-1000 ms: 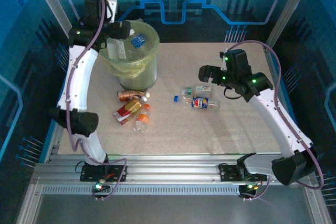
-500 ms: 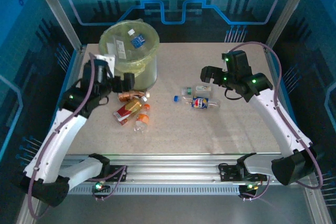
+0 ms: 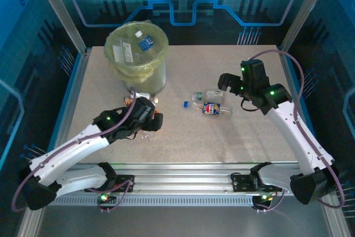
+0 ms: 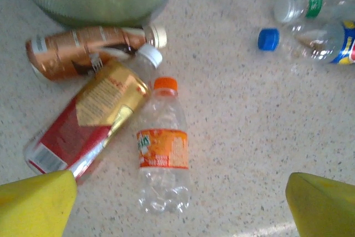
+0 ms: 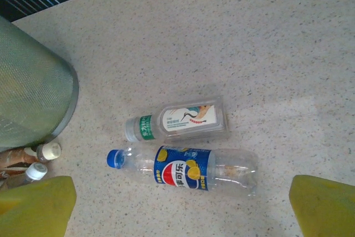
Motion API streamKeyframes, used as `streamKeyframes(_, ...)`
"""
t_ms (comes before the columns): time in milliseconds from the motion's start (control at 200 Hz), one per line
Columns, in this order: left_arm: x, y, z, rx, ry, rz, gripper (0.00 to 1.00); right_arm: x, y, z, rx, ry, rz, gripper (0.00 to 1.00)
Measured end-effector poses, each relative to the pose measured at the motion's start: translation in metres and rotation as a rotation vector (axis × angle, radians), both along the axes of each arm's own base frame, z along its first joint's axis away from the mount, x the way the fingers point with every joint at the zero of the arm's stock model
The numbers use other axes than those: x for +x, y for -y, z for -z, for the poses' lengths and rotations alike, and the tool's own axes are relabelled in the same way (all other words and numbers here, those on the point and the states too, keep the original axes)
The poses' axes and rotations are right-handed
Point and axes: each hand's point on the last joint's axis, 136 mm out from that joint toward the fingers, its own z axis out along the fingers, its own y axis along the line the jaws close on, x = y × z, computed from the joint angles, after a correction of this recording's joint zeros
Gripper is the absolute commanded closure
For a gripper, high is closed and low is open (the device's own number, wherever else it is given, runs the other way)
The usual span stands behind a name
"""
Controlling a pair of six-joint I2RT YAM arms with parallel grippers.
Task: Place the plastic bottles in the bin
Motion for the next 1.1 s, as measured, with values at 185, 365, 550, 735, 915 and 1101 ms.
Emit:
streamKeyframes(185,-0.008,0.006,0.043,0.072,-0.11,-0.038,0.09,0.0,0.004,0.0,-0.005,0.004,0.022,0.0)
streamKeyframes(365,-0.012,0.001,0.068,0.125,-0.176,-0.081,0.09,0.0,0.004,0.005,-0.005,-0.006,0.026,0.0)
streamKeyframes(550,-0.012,-0.011,0.09,0.122,-0.222,-0.13,0.09,0.0,0.004,0.009,-0.007,-0.013,0.026,0.0)
streamKeyframes(735,-0.01,-0.012,0.111,0.097,-0.272,-0.154,0.1,0.001,0.004,0.009,-0.007,-0.012,0.026,0.0)
streamKeyframes(915,-0.001,-0.008,0.127,0.081,-0.296,-0.166,0.1,0.001,0.004,0.009,-0.006,-0.009,0.026,0.0)
streamKeyframes(1101,0.005,-0.012,0.145,0.085,-0.327,-0.197,0.1,0.001,0.004,0.009,-0.006,-0.009,0.027,0.0)
